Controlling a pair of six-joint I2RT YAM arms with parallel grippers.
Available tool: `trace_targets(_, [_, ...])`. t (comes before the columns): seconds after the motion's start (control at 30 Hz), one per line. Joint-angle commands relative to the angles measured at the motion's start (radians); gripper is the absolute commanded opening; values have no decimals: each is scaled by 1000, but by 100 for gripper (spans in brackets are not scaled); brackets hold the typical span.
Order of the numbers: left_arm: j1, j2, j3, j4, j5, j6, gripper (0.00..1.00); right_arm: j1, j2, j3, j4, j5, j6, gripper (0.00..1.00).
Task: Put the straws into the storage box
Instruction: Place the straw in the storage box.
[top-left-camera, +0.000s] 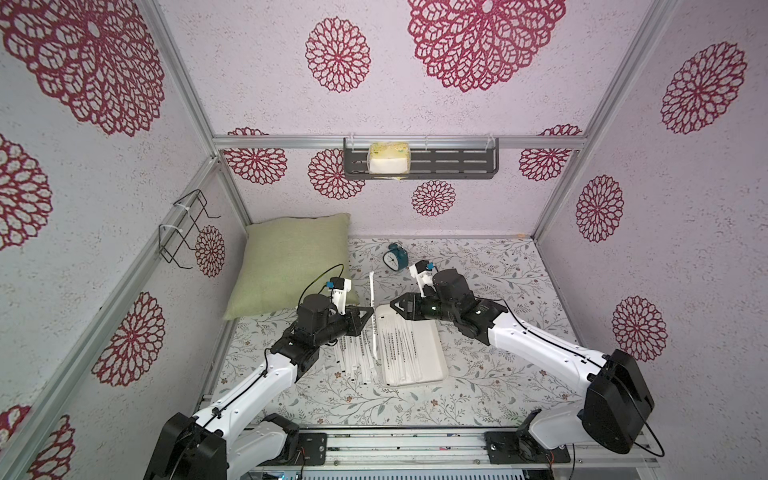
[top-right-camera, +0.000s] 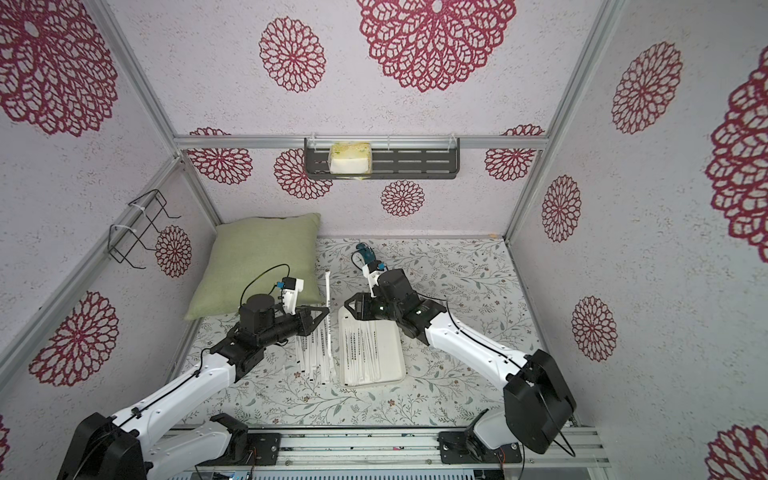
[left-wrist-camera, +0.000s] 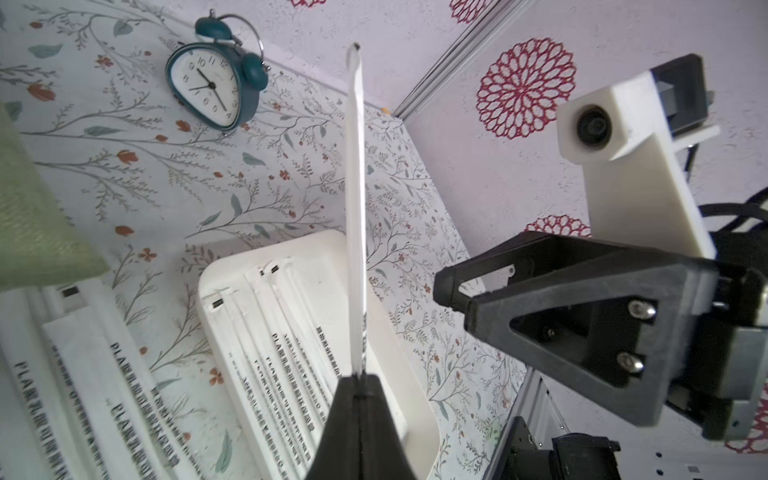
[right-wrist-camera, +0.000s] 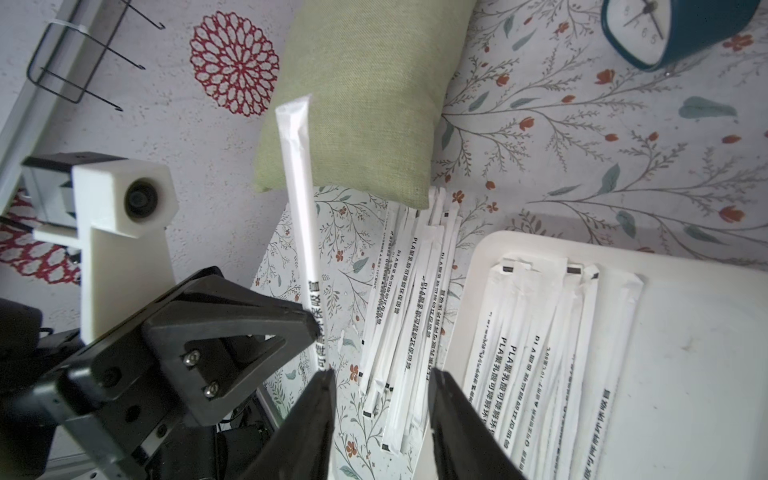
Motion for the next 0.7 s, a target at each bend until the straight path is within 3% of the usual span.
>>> trace_targets(0.0, [-24, 24, -6, 136, 48, -29, 5, 1, -6, 46, 21, -27, -32, 44])
trace_targets(0.33, [-55, 62, -5, 208, 59, -56, 4, 2, 39, 83, 59, -46, -12, 42])
trace_targets(0.67, [-73, 93, 1, 232, 71, -64, 4, 2, 63, 84, 88, -37, 13, 34])
